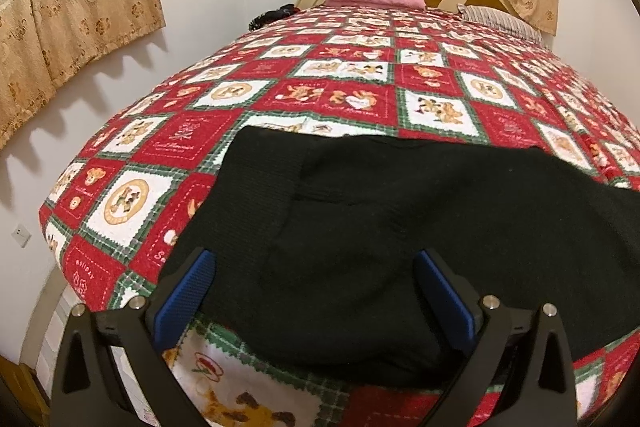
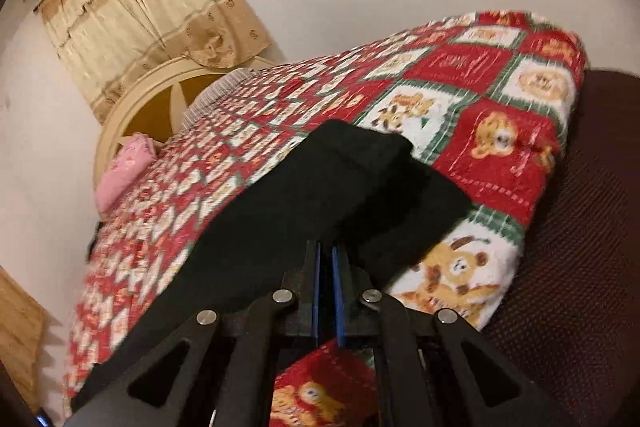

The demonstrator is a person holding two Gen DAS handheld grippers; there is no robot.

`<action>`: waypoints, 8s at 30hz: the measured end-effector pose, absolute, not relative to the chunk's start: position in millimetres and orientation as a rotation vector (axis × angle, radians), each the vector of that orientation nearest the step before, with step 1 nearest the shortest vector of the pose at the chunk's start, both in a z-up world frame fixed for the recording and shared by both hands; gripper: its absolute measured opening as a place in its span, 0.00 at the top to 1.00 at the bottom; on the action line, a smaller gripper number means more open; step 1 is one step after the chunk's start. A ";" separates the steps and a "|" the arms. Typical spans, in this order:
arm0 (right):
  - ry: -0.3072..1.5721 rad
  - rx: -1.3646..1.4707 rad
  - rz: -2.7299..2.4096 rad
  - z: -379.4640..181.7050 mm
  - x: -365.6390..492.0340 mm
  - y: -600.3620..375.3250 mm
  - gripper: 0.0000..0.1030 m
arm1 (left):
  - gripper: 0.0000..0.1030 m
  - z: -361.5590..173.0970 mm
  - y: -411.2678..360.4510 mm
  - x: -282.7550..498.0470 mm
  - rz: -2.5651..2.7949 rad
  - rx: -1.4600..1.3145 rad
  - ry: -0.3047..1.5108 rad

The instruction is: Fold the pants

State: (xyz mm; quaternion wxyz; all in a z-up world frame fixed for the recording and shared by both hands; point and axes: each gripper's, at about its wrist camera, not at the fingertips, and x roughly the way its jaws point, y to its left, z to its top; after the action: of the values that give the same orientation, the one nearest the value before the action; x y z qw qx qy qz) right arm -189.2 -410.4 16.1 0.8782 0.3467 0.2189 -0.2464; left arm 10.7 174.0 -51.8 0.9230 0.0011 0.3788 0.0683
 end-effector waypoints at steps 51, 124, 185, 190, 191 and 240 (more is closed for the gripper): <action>0.405 0.692 -0.575 23.5 -207.9 -432.2 0.54 | 0.00 -10.3 128.1 -4.8 0.021 0.004 0.721; 0.711 0.761 0.003 -20.2 -137.7 -291.5 0.97 | 0.00 -9.2 85.6 -19.7 -0.129 0.072 0.707; 0.518 0.376 -0.687 10.0 -196.6 -438.0 0.67 | 0.00 -24.8 10.7 -29.2 -0.218 0.038 0.766; 0.541 0.286 -0.671 12.8 -185.5 -424.8 0.87 | 0.00 -28.2 7.8 -30.0 -0.215 0.062 0.770; 0.539 0.290 -0.670 13.1 -185.1 -425.3 0.87 | 0.00 -28.4 7.5 -29.9 -0.215 0.065 0.770; 0.550 -0.173 0.165 -23.1 -80.2 -71.8 0.89 | 0.00 -46.6 41.8 -19.7 -0.182 -0.009 0.800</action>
State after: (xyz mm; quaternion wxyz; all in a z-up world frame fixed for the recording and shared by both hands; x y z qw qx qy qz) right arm -80.2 -71.8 -23.1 0.9554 -0.0852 0.2709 0.0814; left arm -19.7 41.8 -46.6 0.9171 -0.0044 0.3887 -0.0884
